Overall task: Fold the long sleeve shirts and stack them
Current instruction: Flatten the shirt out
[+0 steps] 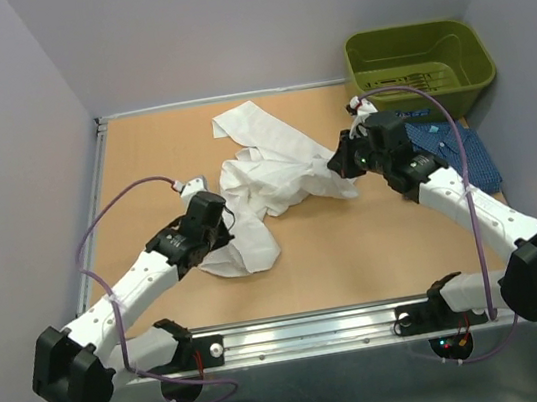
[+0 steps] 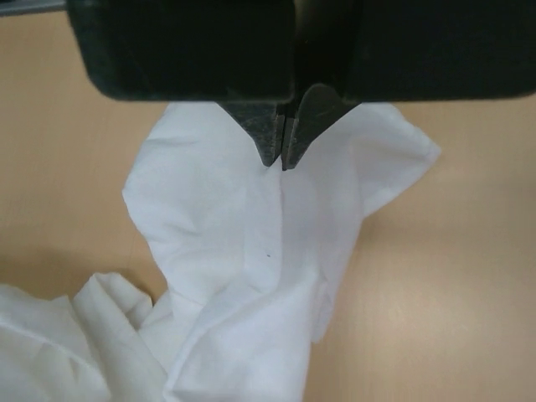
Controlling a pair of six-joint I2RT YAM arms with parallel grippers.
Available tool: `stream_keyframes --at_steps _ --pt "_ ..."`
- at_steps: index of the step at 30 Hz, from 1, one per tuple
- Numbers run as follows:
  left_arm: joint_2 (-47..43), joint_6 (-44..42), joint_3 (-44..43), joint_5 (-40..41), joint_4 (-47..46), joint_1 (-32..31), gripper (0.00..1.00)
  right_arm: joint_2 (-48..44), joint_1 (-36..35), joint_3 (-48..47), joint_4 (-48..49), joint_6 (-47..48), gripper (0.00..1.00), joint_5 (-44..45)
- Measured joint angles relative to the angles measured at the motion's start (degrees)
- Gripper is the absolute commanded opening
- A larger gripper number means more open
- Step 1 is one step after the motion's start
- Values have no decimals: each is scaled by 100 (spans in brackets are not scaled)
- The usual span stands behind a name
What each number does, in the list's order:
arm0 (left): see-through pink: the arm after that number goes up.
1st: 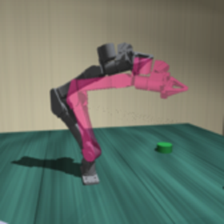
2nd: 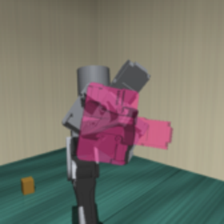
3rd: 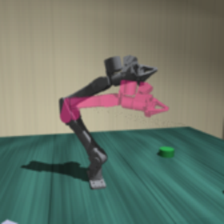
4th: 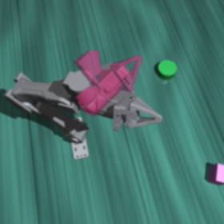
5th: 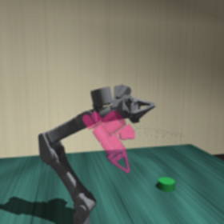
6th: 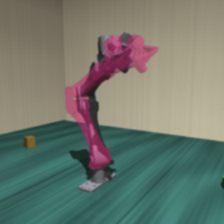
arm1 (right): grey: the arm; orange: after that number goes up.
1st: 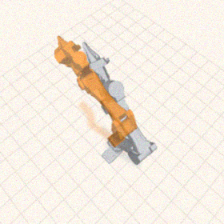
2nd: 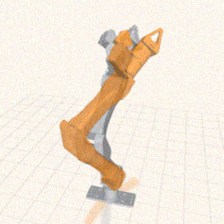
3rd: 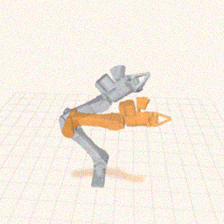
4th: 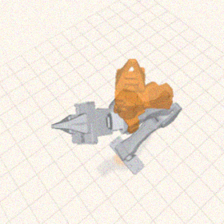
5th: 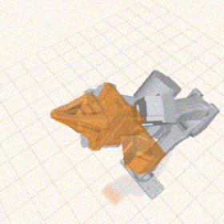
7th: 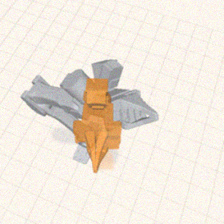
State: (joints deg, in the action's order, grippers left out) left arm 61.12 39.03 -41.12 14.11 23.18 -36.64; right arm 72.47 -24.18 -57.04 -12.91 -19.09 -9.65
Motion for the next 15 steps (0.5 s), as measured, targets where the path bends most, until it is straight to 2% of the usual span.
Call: stream_keyframes --at_steps 4,10,15 --pt "-339 -378 -911 955 411 184 0 -22 0 -339 -236 195 0 490" --pt "-774 -1375 -2035 1794 317 1620 0 -85 0 -1261 -348 643 0 1517" --pt "-708 -2063 -2872 2194 273 2140 0 -168 0 -1985 -345 1084 1 2170"
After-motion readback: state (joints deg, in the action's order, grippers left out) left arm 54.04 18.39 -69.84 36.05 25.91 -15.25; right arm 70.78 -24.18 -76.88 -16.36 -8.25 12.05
